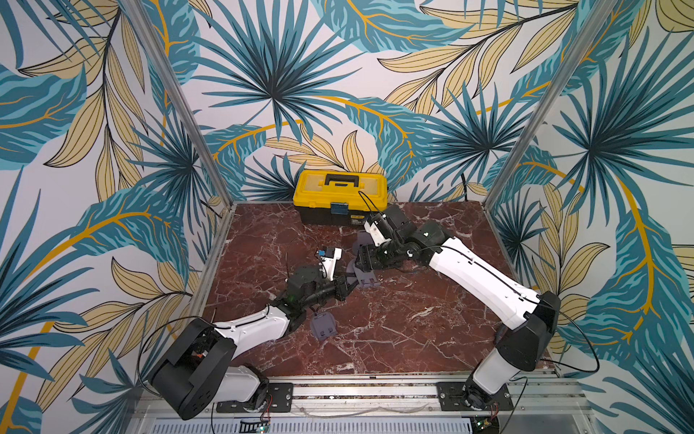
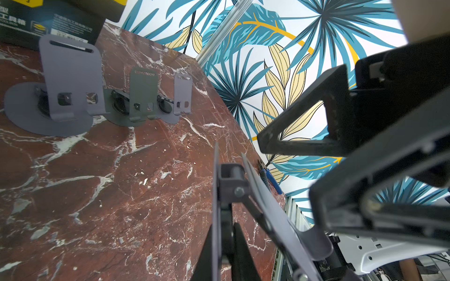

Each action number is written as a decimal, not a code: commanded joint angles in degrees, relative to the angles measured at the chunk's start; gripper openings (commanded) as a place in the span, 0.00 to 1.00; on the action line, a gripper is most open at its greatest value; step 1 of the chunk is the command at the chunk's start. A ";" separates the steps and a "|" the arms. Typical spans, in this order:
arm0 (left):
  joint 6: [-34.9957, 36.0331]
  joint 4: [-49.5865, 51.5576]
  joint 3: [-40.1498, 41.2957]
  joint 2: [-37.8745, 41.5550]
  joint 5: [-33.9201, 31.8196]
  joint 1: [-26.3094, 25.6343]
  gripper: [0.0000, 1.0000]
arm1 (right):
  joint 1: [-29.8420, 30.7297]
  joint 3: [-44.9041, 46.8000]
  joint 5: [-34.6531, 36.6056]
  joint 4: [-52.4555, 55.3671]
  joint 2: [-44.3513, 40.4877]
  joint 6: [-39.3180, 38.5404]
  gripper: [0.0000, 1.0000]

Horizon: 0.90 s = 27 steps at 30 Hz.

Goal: Open the phone stand

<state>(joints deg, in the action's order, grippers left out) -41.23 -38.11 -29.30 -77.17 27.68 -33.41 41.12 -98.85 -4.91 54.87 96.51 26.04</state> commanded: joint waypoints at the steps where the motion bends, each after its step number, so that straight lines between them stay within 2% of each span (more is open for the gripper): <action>1: -0.08 -2.50 -1.46 -0.04 0.23 -0.08 0.00 | -0.08 -1.32 1.13 2.80 2.48 -0.91 0.71; 27: 0.05 -2.43 -1.73 -0.26 0.59 -0.08 0.00 | 1.22 -5.39 -0.81 4.45 6.92 -1.17 0.74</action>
<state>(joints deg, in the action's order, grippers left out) -41.58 -37.98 -29.30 -77.60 27.70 -33.41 42.00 -103.31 -5.19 57.76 102.65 25.41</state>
